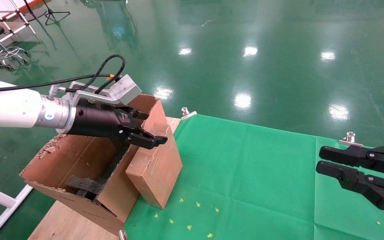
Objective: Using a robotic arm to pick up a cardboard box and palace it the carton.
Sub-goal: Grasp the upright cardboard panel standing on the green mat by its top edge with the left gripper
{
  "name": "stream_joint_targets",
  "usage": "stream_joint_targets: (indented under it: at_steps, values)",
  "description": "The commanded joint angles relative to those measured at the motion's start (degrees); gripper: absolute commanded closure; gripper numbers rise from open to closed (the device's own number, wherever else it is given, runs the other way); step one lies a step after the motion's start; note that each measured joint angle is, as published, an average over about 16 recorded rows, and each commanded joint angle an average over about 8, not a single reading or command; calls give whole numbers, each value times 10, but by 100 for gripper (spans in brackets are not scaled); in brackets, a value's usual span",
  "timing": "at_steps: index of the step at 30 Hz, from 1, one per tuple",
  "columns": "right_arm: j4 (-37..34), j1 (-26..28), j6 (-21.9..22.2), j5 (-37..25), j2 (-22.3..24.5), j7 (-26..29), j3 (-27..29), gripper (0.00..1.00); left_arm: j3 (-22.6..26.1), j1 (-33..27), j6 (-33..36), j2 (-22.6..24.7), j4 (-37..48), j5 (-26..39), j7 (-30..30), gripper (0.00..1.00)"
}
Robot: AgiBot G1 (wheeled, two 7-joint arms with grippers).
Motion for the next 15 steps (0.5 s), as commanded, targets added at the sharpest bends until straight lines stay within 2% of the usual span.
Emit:
stream_joint_targets:
  at_steps: [1, 15]
  values:
    - [0, 0, 0, 0, 0, 0, 0, 100, 3, -3, 1, 2, -2, 11, -26, 0]
    - [0, 0, 0, 0, 0, 0, 0, 100, 27, 8, -3, 22, -5, 56, -53, 0]
